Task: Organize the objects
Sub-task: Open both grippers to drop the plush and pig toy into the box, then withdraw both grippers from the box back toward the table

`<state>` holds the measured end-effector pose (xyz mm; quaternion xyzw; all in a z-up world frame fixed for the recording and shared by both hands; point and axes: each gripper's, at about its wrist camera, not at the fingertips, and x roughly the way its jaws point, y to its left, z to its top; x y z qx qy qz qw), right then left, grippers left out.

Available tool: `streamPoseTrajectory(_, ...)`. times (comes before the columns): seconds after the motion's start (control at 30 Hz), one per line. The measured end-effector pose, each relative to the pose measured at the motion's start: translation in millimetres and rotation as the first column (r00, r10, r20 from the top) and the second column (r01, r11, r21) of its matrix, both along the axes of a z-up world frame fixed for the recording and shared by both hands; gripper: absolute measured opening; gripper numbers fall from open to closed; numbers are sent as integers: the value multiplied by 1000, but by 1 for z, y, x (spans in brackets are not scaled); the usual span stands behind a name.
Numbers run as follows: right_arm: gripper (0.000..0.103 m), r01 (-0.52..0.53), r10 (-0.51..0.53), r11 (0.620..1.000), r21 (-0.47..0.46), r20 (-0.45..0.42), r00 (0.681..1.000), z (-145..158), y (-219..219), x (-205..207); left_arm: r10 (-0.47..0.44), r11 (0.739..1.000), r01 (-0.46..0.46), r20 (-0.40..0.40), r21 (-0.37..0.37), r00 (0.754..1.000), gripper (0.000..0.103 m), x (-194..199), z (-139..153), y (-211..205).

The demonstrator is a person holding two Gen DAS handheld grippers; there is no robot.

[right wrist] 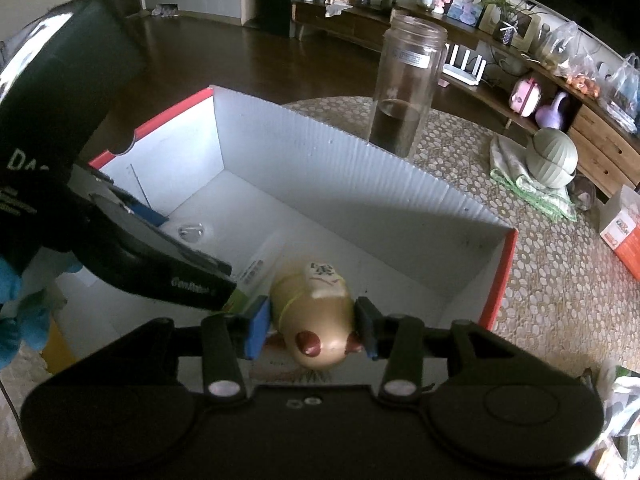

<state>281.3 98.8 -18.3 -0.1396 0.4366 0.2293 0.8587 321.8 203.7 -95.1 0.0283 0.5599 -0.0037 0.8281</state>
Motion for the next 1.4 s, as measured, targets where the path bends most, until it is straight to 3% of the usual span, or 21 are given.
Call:
streamPoseTrajectory(0.13, 57, -15, 15, 1000, 3, 7, 1000, 1, -1, -3, 6, 1000, -6, -1, -11, 1000, 75, 0, 1, 0)
streamPoseTrajectory(0.23, 59, -28, 28, 1000, 3, 28, 999, 4, -3, -8, 22, 1000, -22, 8, -13, 1000, 78, -1, 5, 1)
streamPoseTrajectory(0.6, 69, -24, 19, 997, 67, 65, 998, 33, -30, -37, 72, 997, -71, 76, -18, 994, 78, -13, 20, 0)
streamPoseTrajectory(0.8, 69, -27, 18, 994, 105, 84, 996, 52, -51, -58, 41, 999, -40, 146, -6, 988, 78, -37, 40, -11)
streamPoseTrajectory(1.03, 69, -14, -1, 988, 151, 95, 995, 70, -78, -81, 35, 999, -26, 210, -44, 977, 78, -67, 65, -26)
streamPoseTrajectory(1.4, 77, -9, -16, 980, 199, 124, 992, 91, -124, -118, -6, 999, 22, 320, -48, 947, 78, -118, 101, -65)
